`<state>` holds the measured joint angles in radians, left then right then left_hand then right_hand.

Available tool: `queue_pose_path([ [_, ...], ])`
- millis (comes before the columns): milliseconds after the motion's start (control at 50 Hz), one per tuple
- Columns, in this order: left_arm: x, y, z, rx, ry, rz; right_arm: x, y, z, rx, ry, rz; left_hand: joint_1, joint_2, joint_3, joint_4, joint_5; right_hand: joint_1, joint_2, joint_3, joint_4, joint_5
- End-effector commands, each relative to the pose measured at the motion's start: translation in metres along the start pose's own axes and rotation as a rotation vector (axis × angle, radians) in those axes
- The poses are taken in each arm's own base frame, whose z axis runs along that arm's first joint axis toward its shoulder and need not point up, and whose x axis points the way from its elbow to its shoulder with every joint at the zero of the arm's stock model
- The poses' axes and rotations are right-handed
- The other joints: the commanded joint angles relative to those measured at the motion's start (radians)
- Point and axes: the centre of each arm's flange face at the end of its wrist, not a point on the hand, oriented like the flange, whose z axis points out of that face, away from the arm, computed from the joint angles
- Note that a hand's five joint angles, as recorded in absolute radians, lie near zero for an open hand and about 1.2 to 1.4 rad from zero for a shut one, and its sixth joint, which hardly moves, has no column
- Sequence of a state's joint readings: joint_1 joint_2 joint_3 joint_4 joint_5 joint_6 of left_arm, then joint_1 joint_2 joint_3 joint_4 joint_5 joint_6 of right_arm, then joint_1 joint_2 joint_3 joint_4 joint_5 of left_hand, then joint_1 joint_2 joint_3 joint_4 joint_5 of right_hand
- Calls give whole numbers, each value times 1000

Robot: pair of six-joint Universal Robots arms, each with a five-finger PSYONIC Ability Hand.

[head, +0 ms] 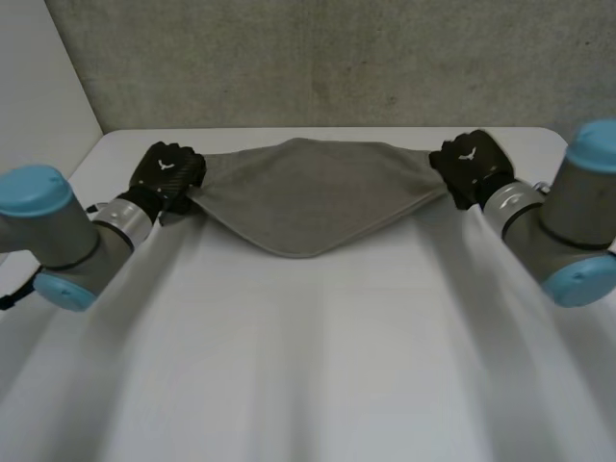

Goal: Fold the towel.

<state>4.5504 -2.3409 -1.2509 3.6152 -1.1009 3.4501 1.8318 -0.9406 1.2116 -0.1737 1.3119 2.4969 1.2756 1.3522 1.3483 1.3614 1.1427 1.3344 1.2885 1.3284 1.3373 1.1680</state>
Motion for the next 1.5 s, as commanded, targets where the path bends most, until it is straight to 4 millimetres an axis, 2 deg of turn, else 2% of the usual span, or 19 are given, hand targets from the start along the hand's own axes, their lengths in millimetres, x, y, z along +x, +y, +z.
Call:
queue_pose_path([
  [20, -27, -44, -28, 5, -61, 15, 36, -33, -42, -43, 29, 21, 121, 44, 48, 35, 79, 62, 108, 68, 59, 54],
  [120, -30, -67, -56, 6, -87, 20, 54, -32, -71, -134, 33, 54, 121, 44, 48, 35, 79, 62, 108, 68, 59, 54],
  [220, -10, -98, -97, 24, -45, 18, 69, -53, -113, -176, 41, 100, 121, 44, 48, 35, 79, 62, 108, 68, 59, 54],
  [340, -2, -114, -112, 62, -14, 30, 89, -55, -117, -150, 97, 133, 121, 44, 48, 35, 79, 62, 108, 68, 59, 54],
  [400, -2, -110, -109, 58, -6, 28, 99, -43, -109, -161, 110, 144, 121, 44, 48, 35, 79, 62, 108, 68, 59, 54],
  [440, -5, -89, -95, 12, 4, 4, 96, -23, -90, -196, 84, 151, 121, 44, 48, 35, 79, 62, 108, 68, 59, 54],
  [520, -10, -72, -77, -25, 15, -19, 93, -15, -69, -196, 65, 146, 121, 44, 48, 35, 79, 62, 108, 68, 59, 54],
  [760, -19, -8, -7, -126, 68, -92, 60, 16, 15, -217, 84, 110, 121, 44, 48, 35, 79, 62, 108, 68, 59, 54],
  [940, -26, 14, 23, -135, 15, -80, 45, 39, 44, -224, 98, 100, 121, 44, 48, 35, 79, 62, 108, 68, 59, 54],
  [960, -23, 17, 26, -138, 11, -79, 41, 42, 47, -228, 105, 98, -254, -330, -327, -340, -296, 62, 108, 68, 59, 54],
  [980, -21, 19, 29, -142, 6, -79, 38, 44, 50, -235, 113, 97, -874, -950, -946, -960, -915, -373, -327, -367, -376, -381],
  [1000, -21, 19, 29, -142, 6, -79, 38, 44, 50, -236, 113, 97, -880, -957, -953, -966, -922, -377, -332, -371, -380, -386],
  [1020, -20, 20, 30, -150, -7, -77, 34, 44, 50, -246, 119, 93, -1086, -1163, -1159, -1172, -1128, -1061, -1015, -1054, -1063, -1069],
  [1060, -19, 21, 29, -162, -24, -77, 32, 44, 50, -252, 129, 90, -1080, -1156, -1152, -1166, -1121, -1160, -1114, -1154, -1163, -1168],
  [1200, -15, 9, 17, -238, -51, -104, 34, 14, 33, -233, 149, 108, -1086, -1162, -1158, -1171, -1127, -1160, -1114, -1154, -1163, -1168],
  [1280, -15, -3, 5, -255, -49, -114, 35, -1, 4, -250, 130, 135, -1086, -1162, -1158, -1171, -1127, -1160, -1114, -1154, -1163, -1168],
  [1340, -12, -12, -11, -277, -42, -126, 34, -2, -6, -261, 122, 138, -1080, -1156, -1152, -1165, -1121, -1160, -1114, -1154, -1163, -1168],
  [1380, -7, -22, -28, -286, -39, -131, 26, 6, -29, -309, 100, 142, -1080, -1156, -1152, -1165, -1121, -1160, -1114, -1154, -1163, -1168],
  [1500, 3, -28, -50, -289, -38, -132, 10, 25, -45, -361, 54, 150, -1080, -1156, -1152, -1165, -1121, -1160, -1114, -1154, -1163, -1168],
])
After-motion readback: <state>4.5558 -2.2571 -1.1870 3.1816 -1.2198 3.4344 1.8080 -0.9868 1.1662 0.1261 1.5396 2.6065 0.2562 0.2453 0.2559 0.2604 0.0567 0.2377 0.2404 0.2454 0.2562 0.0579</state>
